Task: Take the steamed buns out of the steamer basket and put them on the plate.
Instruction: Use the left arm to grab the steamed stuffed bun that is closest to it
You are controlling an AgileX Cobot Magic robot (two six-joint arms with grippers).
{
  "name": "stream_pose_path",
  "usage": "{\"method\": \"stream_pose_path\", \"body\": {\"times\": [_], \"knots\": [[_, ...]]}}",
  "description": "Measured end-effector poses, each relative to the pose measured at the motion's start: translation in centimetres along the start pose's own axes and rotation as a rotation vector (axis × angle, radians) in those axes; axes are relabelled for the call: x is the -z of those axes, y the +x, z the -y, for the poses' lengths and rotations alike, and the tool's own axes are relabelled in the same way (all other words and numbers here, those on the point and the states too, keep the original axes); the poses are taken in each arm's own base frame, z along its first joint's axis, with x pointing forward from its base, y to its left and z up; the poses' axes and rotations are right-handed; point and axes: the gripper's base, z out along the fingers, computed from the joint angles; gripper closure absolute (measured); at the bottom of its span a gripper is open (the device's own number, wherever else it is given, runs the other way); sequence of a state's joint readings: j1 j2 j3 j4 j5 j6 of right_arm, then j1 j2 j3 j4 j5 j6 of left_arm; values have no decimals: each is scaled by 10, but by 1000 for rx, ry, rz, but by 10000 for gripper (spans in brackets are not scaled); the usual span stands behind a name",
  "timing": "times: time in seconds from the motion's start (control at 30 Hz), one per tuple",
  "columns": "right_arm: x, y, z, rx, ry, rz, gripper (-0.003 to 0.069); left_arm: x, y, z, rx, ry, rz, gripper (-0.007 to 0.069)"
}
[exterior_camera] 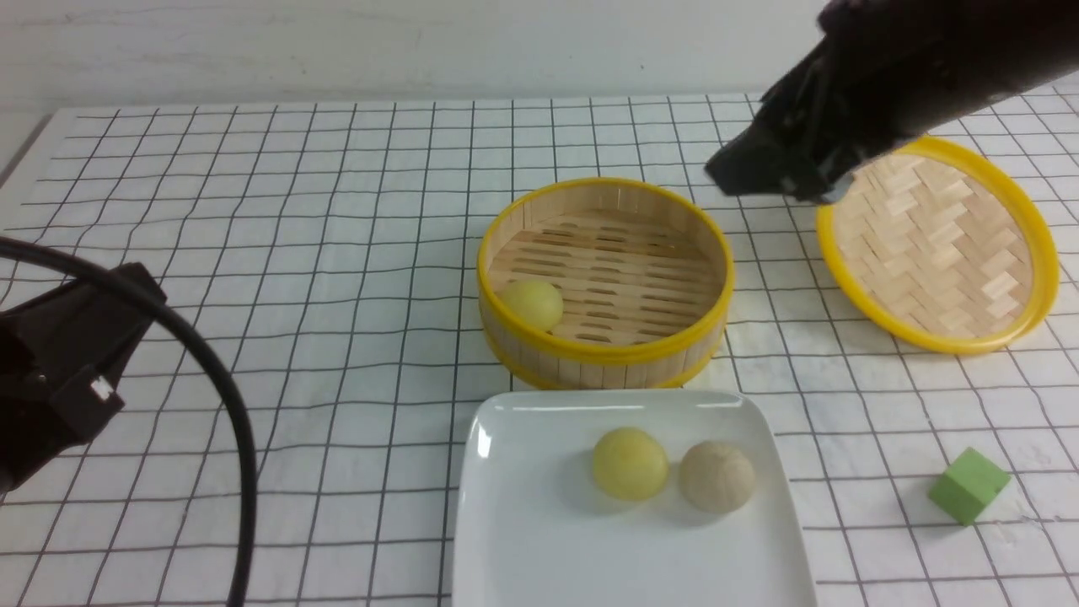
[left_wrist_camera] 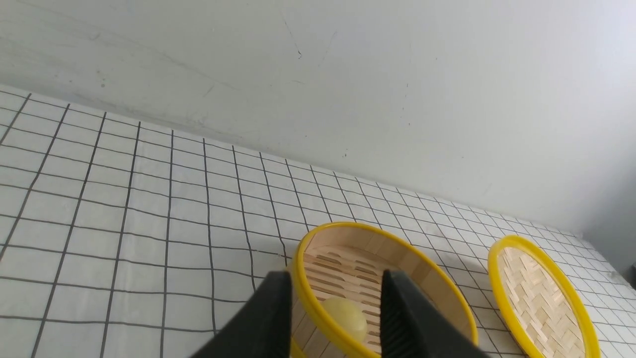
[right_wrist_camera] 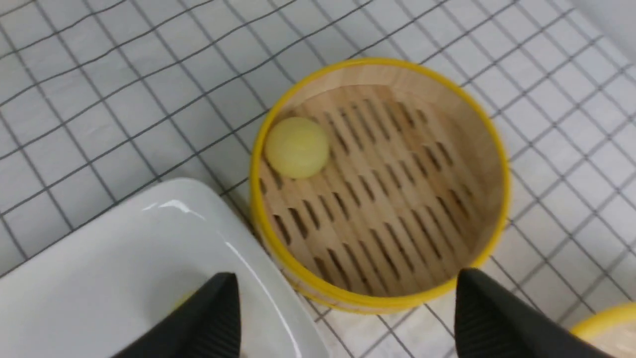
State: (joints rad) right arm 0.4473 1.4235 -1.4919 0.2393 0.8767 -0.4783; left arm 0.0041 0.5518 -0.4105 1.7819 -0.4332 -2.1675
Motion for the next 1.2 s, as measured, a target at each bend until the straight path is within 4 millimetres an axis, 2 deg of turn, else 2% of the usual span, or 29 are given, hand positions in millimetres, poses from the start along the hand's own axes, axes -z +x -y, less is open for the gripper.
{"method": "stream_pose_path", "body": {"times": [0.1, 0.13, 0.27, 0.4, 0.53, 0.97, 1.1, 1.2], "knots": [[28, 1, 0, -42, 65, 11, 101, 0, 0, 0, 0, 0, 0, 342], [32, 2, 0, -44, 78, 7, 101, 0, 0, 0, 0, 0, 0, 342], [70, 14, -4, -113, 142, -53, 101, 0, 0, 0, 0, 0, 0, 342], [93, 26, -10, -165, 143, -134, 101, 0, 0, 0, -4, 0, 0, 342], [97, 32, -15, -197, 116, -187, 101, 0, 0, 0, -27, 0, 0, 342], [98, 32, -17, -193, 87, -182, 102, 0, 0, 0, -48, 0, 0, 342], [97, 27, -16, -185, 100, -131, 106, 0, 0, 0, -48, 0, 0, 342], [97, 16, -12, -144, 134, -7, 125, 0, 0, 0, -48, 0, 0, 342]]}}
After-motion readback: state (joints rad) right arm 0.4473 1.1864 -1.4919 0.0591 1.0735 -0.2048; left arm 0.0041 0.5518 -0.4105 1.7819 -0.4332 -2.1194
